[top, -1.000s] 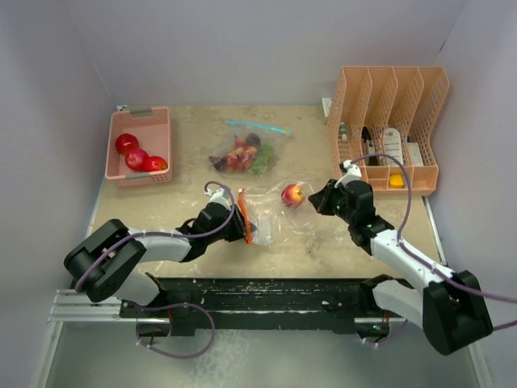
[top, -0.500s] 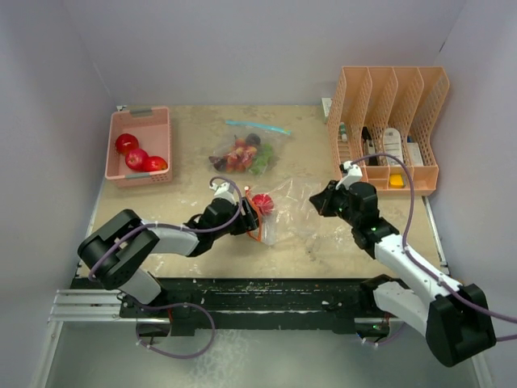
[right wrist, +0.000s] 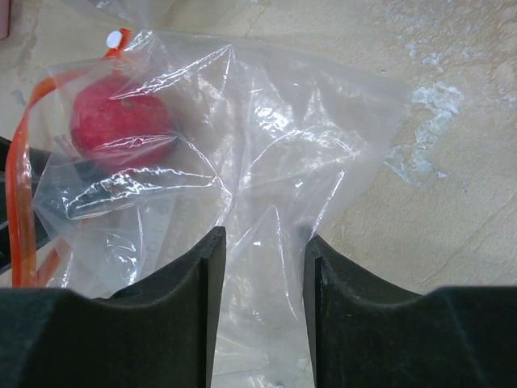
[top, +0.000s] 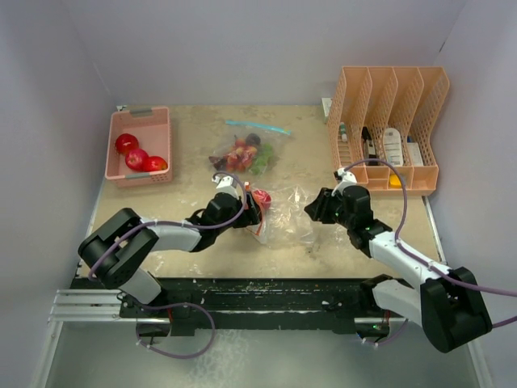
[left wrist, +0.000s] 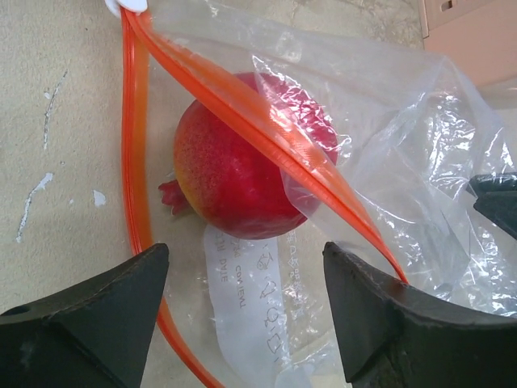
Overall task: Open the zip-top bag and remove the fake food
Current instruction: Pick up the fake fruit from the zipper food storage bag.
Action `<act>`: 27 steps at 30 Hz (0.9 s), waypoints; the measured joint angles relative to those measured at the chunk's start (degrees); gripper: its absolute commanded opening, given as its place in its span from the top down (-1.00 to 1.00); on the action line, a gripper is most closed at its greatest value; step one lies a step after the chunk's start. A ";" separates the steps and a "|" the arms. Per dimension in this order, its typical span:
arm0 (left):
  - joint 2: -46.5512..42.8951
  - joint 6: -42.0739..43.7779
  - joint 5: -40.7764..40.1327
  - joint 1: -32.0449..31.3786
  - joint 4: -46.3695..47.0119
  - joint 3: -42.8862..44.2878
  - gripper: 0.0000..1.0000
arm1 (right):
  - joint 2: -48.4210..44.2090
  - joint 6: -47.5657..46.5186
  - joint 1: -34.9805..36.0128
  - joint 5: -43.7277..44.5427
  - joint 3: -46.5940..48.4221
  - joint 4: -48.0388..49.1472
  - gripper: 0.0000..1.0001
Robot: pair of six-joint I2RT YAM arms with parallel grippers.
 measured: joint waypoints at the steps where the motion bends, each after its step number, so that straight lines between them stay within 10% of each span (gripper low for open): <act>1: -0.13 0.28 0.00 0.00 -0.17 -0.02 -0.74 | 0.00 -0.13 0.00 0.00 -0.11 0.07 0.09; 5: -1.73 1.77 -0.59 0.00 -1.64 0.00 -0.99 | 0.04 -0.15 0.00 -0.02 -0.59 0.09 0.09; 27: 7.06 16.96 -2.40 0.00 -6.34 15.96 -0.88 | 2.93 -0.11 0.00 -1.40 -0.61 3.43 0.08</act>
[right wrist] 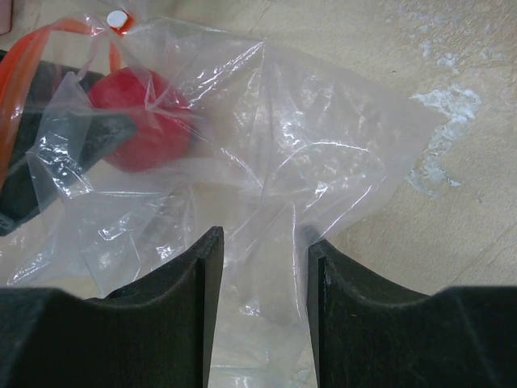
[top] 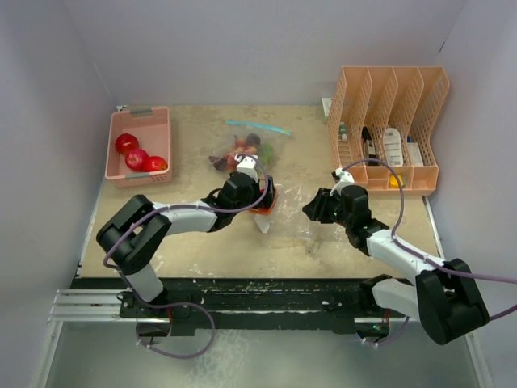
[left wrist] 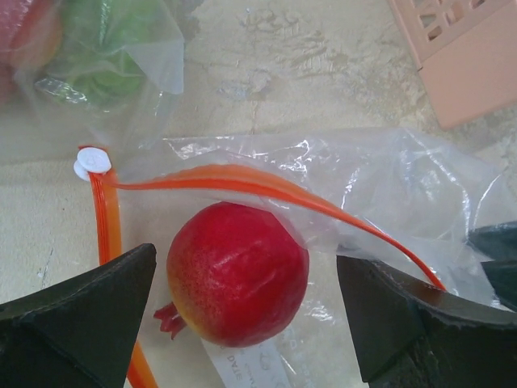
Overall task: Open the zip-top bag and remove the fake food
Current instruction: Pick up the fake fruit from the zipper food storage bag.
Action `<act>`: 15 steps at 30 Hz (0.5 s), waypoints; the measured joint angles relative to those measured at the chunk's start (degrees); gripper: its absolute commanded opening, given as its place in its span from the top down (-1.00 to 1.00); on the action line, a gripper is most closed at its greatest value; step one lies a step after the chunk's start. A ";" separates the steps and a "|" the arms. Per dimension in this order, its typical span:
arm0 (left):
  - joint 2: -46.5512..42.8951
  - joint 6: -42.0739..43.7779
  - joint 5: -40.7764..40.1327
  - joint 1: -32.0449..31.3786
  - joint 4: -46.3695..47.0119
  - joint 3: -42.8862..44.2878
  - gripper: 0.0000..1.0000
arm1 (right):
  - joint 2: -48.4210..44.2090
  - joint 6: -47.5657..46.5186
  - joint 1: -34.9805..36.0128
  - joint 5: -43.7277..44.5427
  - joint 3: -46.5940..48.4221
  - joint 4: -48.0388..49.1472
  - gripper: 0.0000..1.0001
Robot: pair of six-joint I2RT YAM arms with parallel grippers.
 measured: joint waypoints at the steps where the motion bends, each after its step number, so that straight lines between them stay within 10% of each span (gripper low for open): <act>1: 0.61 0.52 0.11 0.00 -0.28 0.44 -0.86 | 0.13 0.02 0.00 -0.02 0.00 0.20 0.08; 15: 6.56 4.63 2.62 0.00 -7.82 4.98 0.05 | 0.04 0.20 0.00 -0.13 0.00 0.50 0.09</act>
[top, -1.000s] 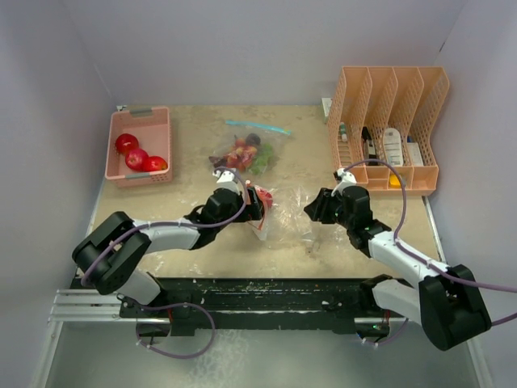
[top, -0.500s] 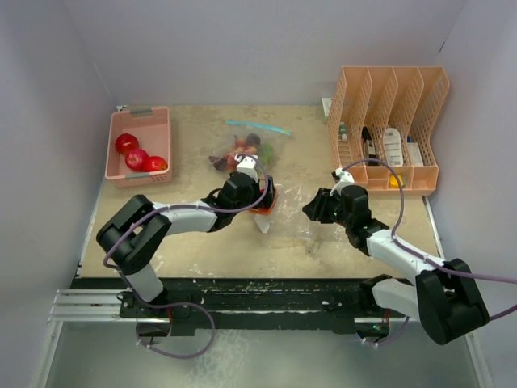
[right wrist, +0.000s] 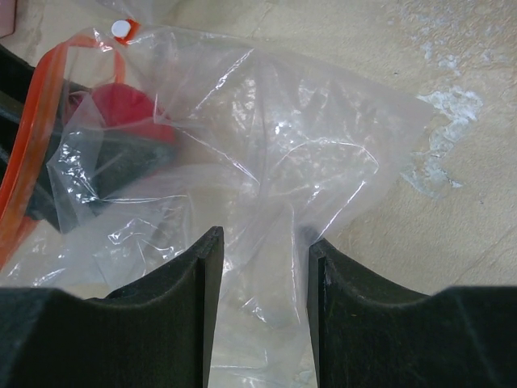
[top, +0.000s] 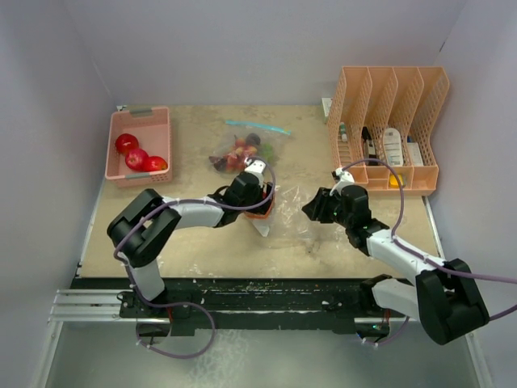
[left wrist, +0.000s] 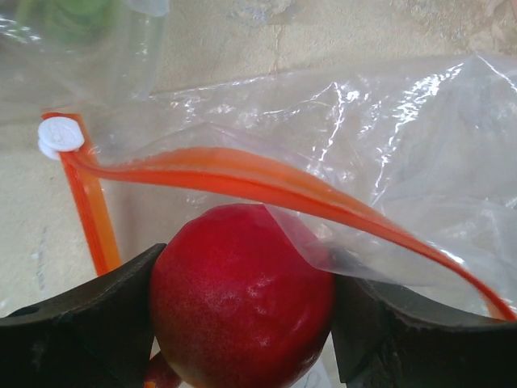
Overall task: Open the zip-top bag and remove the fake food
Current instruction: Pick up the fake fruit from the zipper food storage bag, then place the fake fruit in the bin.
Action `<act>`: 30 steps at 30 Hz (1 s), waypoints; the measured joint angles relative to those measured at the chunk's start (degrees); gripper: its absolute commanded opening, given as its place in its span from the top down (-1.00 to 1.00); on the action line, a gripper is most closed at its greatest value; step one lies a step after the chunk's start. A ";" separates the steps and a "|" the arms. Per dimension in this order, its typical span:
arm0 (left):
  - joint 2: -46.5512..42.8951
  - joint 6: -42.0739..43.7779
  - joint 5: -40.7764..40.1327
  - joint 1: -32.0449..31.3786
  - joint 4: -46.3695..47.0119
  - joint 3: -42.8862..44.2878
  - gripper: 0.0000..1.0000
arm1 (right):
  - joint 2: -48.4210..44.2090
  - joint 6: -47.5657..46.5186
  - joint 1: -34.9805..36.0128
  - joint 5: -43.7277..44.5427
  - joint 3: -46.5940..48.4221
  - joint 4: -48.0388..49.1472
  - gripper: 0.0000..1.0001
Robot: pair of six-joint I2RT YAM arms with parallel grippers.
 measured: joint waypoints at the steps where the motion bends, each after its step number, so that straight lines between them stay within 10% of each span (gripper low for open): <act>1: -0.94 0.37 -0.33 0.00 -1.68 0.00 0.05 | 0.07 0.00 0.00 0.00 0.00 0.04 0.11; 8: -14.60 1.66 0.04 3.56 -13.42 0.00 0.05 | 0.00 1.14 0.00 0.28 -1.44 0.76 0.32; 17: -31.71 -1.01 2.86 23.65 -22.71 -0.11 -0.01 | -0.33 1.84 0.00 0.48 -2.12 1.79 0.34; 30: -10.97 -9.84 0.92 44.46 -22.99 20.02 -0.17 | 7.61 1.90 0.00 -1.01 -2.34 8.46 0.31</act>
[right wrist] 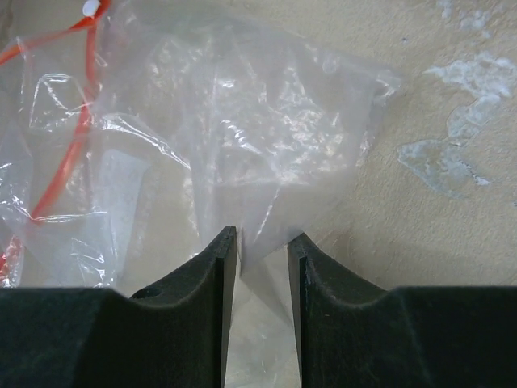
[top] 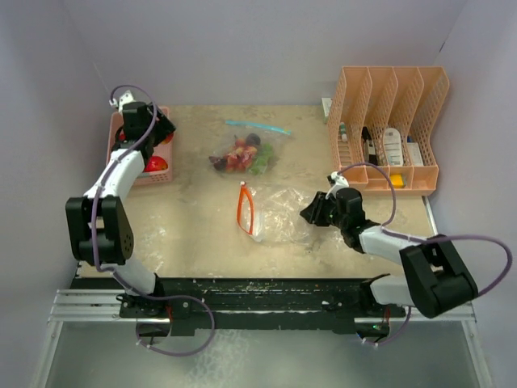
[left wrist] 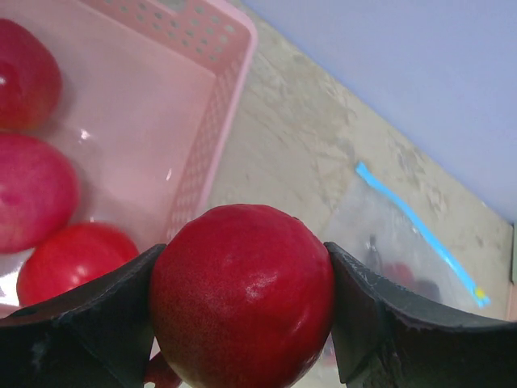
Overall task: Open the zip-top bag and remove the fake food
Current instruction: Place the fake fruit in the bin.
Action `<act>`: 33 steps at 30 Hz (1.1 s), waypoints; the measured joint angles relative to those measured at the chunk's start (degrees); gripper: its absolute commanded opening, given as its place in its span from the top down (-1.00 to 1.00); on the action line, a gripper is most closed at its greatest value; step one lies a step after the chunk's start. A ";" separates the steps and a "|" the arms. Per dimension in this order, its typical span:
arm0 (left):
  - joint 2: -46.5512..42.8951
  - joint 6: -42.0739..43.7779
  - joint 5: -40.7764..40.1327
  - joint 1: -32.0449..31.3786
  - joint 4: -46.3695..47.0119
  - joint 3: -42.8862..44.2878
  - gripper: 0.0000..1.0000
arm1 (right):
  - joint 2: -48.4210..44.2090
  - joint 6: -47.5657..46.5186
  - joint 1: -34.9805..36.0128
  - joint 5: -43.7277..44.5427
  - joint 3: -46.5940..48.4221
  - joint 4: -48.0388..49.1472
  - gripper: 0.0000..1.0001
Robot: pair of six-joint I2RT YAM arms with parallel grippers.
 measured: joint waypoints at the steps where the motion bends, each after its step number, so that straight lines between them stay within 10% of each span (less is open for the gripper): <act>1: 1.79 -0.42 -0.22 0.57 0.31 1.33 -0.20 | 1.51 0.02 0.00 -0.48 0.00 0.94 0.31; 7: 12.87 -2.40 -1.77 3.37 0.31 9.88 -0.28 | 8.28 0.11 0.00 -3.50 0.02 6.25 0.31; 13: 18.29 -2.58 -2.05 4.66 -1.33 16.37 -0.98 | 6.97 0.04 0.00 -4.96 0.00 7.08 0.30; 29: 1.51 -5.57 0.07 4.68 2.78 3.26 -0.98 | -11.85 -0.63 0.00 -2.75 -3.10 -1.40 0.31; 33: -7.04 -7.52 2.71 3.87 6.32 -7.37 -0.98 | -14.08 -0.81 0.00 -2.12 -3.10 -3.87 0.73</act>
